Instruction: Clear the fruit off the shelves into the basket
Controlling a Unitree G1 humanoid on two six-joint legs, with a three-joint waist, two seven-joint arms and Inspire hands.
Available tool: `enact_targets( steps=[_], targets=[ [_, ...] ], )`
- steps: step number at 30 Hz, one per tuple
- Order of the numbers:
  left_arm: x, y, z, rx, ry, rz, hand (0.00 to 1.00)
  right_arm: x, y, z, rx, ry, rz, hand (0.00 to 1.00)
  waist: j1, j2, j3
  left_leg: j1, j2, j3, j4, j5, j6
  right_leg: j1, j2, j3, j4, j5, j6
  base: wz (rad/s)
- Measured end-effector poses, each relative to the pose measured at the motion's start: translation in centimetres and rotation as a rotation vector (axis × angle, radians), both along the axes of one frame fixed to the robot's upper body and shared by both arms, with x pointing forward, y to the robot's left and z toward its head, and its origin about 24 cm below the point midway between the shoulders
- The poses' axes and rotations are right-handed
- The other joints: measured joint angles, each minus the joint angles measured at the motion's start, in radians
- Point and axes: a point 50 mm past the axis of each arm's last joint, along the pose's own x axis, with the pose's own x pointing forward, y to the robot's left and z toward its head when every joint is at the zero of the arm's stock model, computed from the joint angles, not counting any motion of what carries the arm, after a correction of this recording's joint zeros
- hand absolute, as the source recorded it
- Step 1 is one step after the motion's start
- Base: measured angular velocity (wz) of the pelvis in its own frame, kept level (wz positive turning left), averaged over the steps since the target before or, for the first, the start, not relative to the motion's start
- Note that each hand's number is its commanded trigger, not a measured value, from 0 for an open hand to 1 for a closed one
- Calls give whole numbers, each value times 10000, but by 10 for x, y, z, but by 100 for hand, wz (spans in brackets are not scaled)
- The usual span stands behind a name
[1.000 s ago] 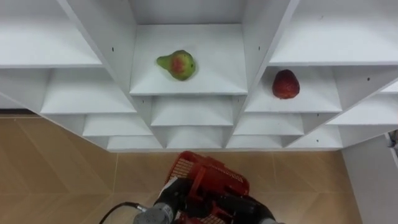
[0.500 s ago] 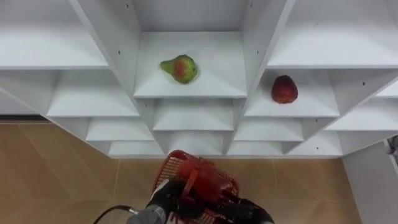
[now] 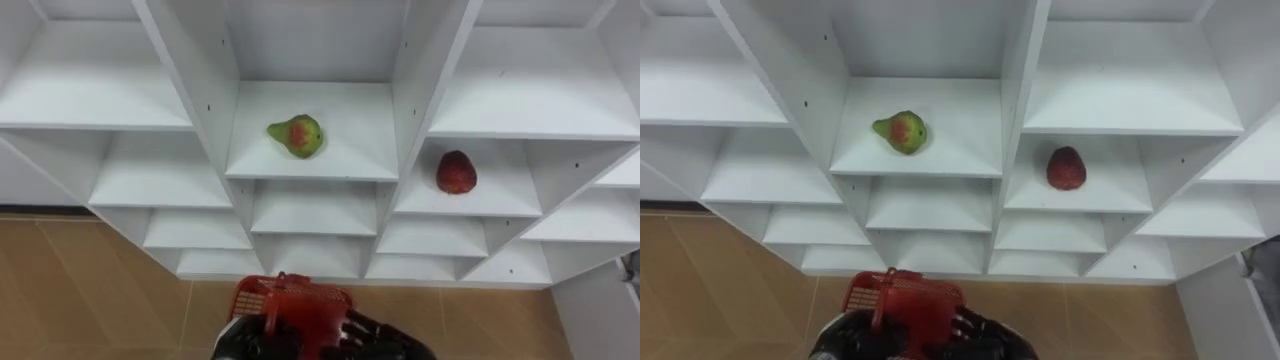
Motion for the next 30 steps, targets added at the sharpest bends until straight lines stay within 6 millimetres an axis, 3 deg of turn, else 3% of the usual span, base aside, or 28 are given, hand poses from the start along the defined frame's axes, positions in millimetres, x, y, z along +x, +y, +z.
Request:
enact_targets(
  steps=[9, 16, 20, 26, 30],
  targets=[
    [-8, 10, -2, 151, 161, 677, 100, 13, 4, 25, -167, -1810, 1113, 0, 265, -43, -6, 721, 8, -29, -194, -6, -8, 779, 55, -22, -271, 40, 18, 0],
    [-12, 18, 2, 180, -90, 882, 100, 27, 21, 54, -608, -3867, 2784, 0, 247, -232, 67, 950, 3, -33, -336, -10, -16, 972, 68, 21, -297, 31, 29, 0],
    [-17, 27, 2, 443, -261, 821, 100, 35, 18, 66, -1237, -4769, 3438, 0, 292, -357, 49, 1269, -17, -72, -437, -41, -16, 1334, 79, 2, -481, 19, 66, 3],
    [-24, 32, 0, 322, -142, 980, 100, 47, 19, 88, -1580, -6000, 3536, 0, 293, -382, 52, 1480, -19, -152, -529, -56, -30, 1587, 100, 7, -621, 15, 71, 1],
    [-28, 33, 0, 301, -87, 834, 100, 53, 21, 105, -2020, -7043, 3932, 0, 506, -384, 68, 1733, -3, -85, -717, -60, -43, 1728, 123, 52, -627, -27, 61, -6]
  ],
)
